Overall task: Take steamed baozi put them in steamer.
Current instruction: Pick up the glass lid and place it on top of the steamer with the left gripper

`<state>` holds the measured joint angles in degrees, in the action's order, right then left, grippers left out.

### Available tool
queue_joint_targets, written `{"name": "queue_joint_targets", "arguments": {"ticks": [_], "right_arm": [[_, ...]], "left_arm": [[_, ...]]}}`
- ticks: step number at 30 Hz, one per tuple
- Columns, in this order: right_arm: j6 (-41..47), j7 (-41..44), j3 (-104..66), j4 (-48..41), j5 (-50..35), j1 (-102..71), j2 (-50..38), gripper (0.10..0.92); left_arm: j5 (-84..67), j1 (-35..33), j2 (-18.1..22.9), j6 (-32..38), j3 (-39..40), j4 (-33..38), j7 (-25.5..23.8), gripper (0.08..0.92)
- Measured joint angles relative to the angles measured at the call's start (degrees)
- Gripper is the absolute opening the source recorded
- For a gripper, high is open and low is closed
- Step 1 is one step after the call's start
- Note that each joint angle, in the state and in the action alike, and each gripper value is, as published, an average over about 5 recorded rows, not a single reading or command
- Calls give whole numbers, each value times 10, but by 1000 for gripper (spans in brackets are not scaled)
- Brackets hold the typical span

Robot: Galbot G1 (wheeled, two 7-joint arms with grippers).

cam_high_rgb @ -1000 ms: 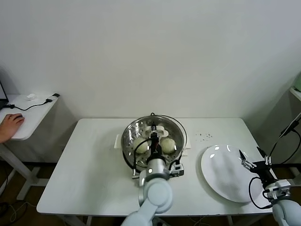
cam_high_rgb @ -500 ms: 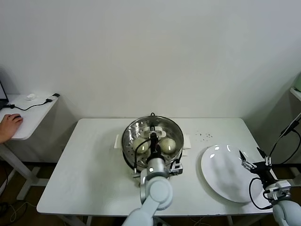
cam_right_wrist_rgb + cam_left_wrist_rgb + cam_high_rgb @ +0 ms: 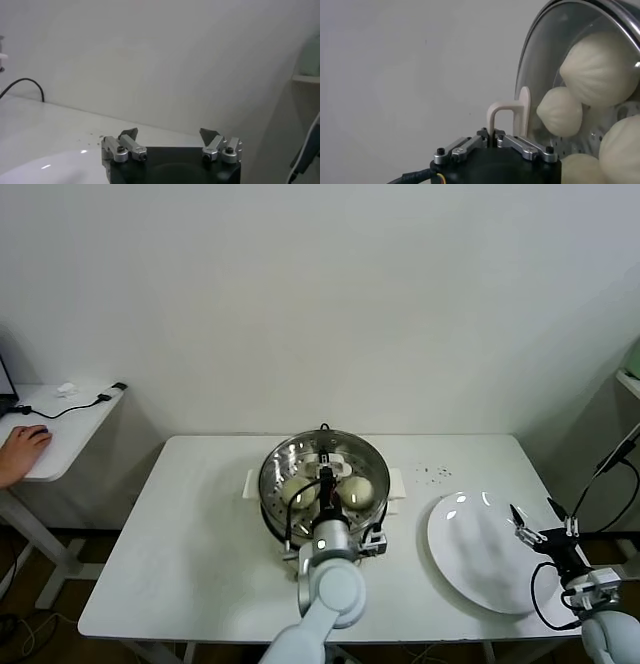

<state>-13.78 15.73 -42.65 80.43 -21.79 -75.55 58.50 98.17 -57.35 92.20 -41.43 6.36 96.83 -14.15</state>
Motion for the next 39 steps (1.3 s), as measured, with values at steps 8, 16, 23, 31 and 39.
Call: {"name": "queue_joint_targets", "arguments": {"ticks": [8, 16, 23, 31, 39], "right_arm": [[-1, 3, -1, -2, 0, 1, 2, 823], [-1, 5, -4, -6, 0, 3, 2, 823], [-1, 7, -5, -11, 1, 5, 2, 823], [2, 7, -3, -14, 1, 9, 2, 823], [16, 2, -7, -8, 6, 10, -1, 823]], "left_arm": [[2, -4, 0, 3, 2, -2, 3, 143], [1, -9, 0, 8, 1, 7, -11, 252], [-3, -16, -11, 9, 5, 30, -23, 459], [-16, -30, -36, 8, 8, 74, -39, 683], [-58, -58, -77, 6, 8, 139, -48, 821]]}}
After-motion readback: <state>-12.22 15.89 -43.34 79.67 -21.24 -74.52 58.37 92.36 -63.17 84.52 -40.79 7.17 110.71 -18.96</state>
